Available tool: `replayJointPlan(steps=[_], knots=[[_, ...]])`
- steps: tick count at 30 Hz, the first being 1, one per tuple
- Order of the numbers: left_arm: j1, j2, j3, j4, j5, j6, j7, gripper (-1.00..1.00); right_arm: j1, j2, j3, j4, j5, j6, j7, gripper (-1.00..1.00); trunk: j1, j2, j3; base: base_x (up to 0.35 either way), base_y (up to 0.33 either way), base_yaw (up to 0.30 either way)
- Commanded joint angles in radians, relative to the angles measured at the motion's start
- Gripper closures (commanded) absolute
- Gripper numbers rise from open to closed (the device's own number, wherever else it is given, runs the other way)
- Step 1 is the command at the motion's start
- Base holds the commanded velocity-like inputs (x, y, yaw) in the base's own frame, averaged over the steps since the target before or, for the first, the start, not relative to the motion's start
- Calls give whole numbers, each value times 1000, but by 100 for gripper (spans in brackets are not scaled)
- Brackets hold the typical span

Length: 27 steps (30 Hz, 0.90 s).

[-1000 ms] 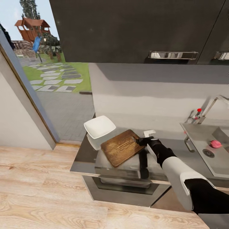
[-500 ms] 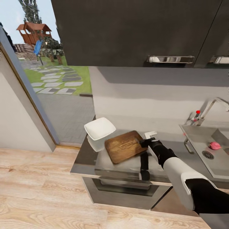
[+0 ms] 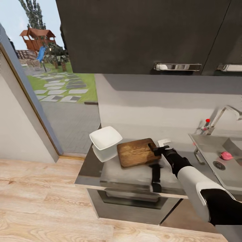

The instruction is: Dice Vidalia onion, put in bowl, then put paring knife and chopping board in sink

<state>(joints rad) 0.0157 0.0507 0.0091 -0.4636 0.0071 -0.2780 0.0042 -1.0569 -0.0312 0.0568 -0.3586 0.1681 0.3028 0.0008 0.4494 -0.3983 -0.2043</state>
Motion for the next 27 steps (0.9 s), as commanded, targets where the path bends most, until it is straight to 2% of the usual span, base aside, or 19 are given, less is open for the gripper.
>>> replayJointPlan(steps=[1, 4, 5, 14, 23, 27], knots=[[0, 0, 0, -1, 1, -1, 0, -100, 0, -4, 6, -2, 2, 7, 1, 100, 1, -2, 0, 0, 0, 0], [0, 0, 1, 0, 1, -1, 0, -100, -1, -9, 5, -2, 1, 8, 1, 100, 1, -2, 5, 0, 0, 0], [0, -2, 0, 2, 1, -1, 0, -100, -1, -24, 2, -2, 1, 13, 1, 100, 1, -2, 6, 0, 0, -170], [1, -2, 0, 2, 1, -1, 0, -100, -1, -24, 2, -2, 1, 13, 1, 100, 1, -2, 17, 0, 0, -192], [0, -2, 0, 2, 1, -1, 0, -100, -1, -24, 2, -1, 0, 13, 2, 100, 1, -2, 18, 0, 0, -43], [1, -2, 0, 2, 2, -1, 0, -100, -1, -24, 2, 0, 0, 13, 2, 100, 1, -2, 19, 0, 0, -162]])
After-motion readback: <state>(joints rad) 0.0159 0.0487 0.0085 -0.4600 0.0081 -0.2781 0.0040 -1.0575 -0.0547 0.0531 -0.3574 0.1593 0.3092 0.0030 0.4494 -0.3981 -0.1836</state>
